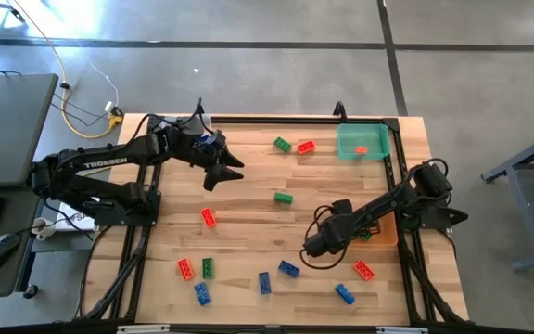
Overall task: Sort & place blocks by color
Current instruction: Put the green game piece into the orange bin, then put the orange game piece into the green bin, then put the blue game piece into the transparent bin
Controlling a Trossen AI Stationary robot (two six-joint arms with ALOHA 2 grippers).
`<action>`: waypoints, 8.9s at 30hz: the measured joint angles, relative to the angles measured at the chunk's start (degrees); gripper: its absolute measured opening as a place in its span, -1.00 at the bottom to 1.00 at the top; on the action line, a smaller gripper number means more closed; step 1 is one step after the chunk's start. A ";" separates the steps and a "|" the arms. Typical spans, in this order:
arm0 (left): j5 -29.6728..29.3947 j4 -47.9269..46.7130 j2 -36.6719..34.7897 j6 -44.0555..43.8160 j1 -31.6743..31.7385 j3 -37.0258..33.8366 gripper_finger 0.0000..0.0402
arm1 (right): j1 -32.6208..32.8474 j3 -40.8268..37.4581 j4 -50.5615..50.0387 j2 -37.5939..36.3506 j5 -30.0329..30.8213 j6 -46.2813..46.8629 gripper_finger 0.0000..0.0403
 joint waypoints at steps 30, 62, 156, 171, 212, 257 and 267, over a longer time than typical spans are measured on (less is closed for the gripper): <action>-0.58 -0.48 0.00 0.02 0.16 0.00 0.14 | -14.61 0.04 9.36 -19.30 20.91 -28.37 0.12; -10.43 -3.34 0.00 -1.64 7.54 0.00 0.14 | -62.04 0.07 59.34 -19.07 -10.86 -128.64 0.30; -28.96 -4.48 0.02 23.30 7.96 0.00 0.14 | -58.41 13.99 25.89 -0.46 -7.41 -119.60 -0.48; -36.54 -2.96 0.02 31.53 7.96 0.00 0.14 | -60.73 13.99 21.61 -8.02 17.56 -101.88 -0.48; -34.82 -6.71 0.00 9.21 7.89 -0.02 0.14 | -81.60 -7.97 23.78 -10.62 9.44 -95.72 -0.48; -16.24 -39.90 -0.17 26.44 -28.78 6.80 0.14 | -68.71 7.48 15.52 -18.06 6.86 -83.35 -0.10; -16.99 -39.81 0.05 31.92 -42.49 6.91 0.14 | -56.93 8.15 15.15 -19.19 6.73 -72.69 -0.10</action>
